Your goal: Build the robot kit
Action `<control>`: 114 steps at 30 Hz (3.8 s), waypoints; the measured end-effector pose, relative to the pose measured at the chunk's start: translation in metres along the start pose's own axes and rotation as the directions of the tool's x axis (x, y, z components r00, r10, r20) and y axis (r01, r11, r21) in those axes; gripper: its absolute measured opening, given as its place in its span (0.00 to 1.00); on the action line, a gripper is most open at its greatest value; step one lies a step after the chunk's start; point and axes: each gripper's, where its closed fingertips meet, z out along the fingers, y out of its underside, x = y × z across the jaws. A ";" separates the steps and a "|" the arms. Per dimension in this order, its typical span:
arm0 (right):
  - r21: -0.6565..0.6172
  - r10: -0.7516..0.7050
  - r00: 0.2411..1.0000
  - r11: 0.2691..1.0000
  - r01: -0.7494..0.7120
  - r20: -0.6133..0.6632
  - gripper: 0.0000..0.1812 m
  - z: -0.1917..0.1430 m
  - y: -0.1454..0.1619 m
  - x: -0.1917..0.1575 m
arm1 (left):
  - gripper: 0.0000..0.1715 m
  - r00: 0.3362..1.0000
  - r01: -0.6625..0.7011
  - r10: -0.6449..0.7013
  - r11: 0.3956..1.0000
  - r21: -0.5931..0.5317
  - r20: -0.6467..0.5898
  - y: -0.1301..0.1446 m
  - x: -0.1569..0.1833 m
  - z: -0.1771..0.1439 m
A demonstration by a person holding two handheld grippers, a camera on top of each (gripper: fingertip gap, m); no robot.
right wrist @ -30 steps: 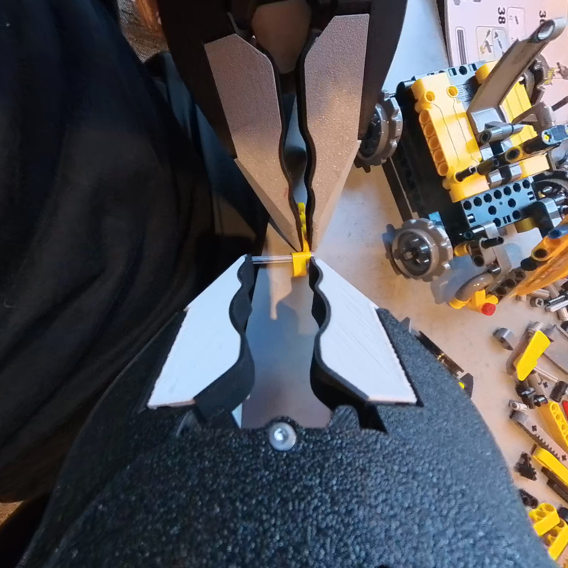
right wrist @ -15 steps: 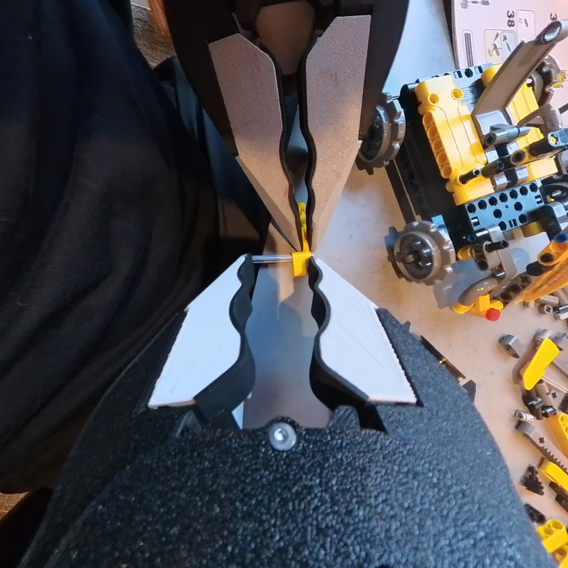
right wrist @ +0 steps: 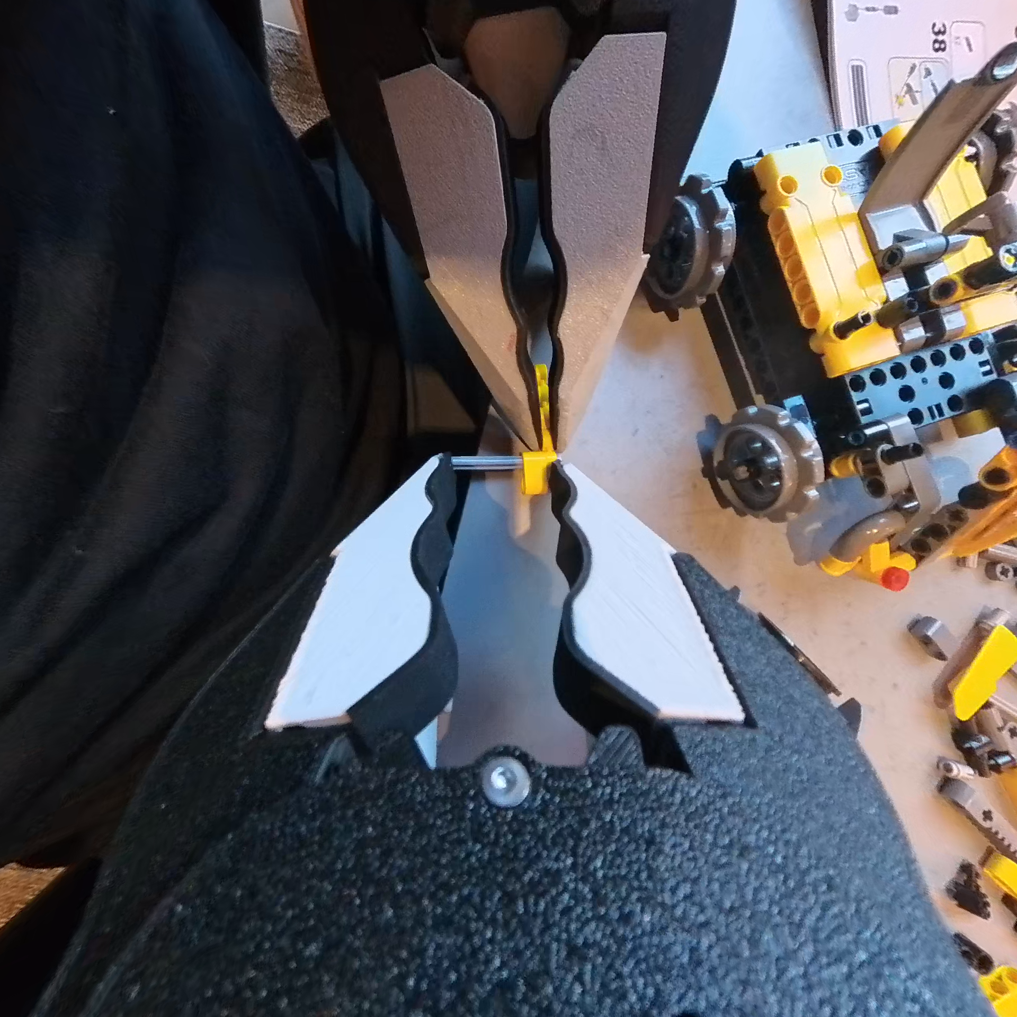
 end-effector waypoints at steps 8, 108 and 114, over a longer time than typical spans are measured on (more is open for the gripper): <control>0.032 0.110 0.993 0.993 -0.109 -0.028 0.20 0.000 0.000 0.004 | 0.00 0.998 0.067 -0.067 0.998 -0.007 -0.004 0.000 -0.005 0.002; 0.464 0.470 0.877 0.757 -0.459 0.102 0.18 -0.020 -0.030 -0.001 | 0.01 0.975 -0.090 0.042 0.972 0.217 0.217 -0.033 -0.022 -0.024; 0.562 0.502 0.851 0.754 -0.341 -0.157 0.17 -0.065 -0.005 0.006 | 0.01 0.977 -0.078 0.033 0.974 0.212 0.209 -0.032 -0.022 -0.022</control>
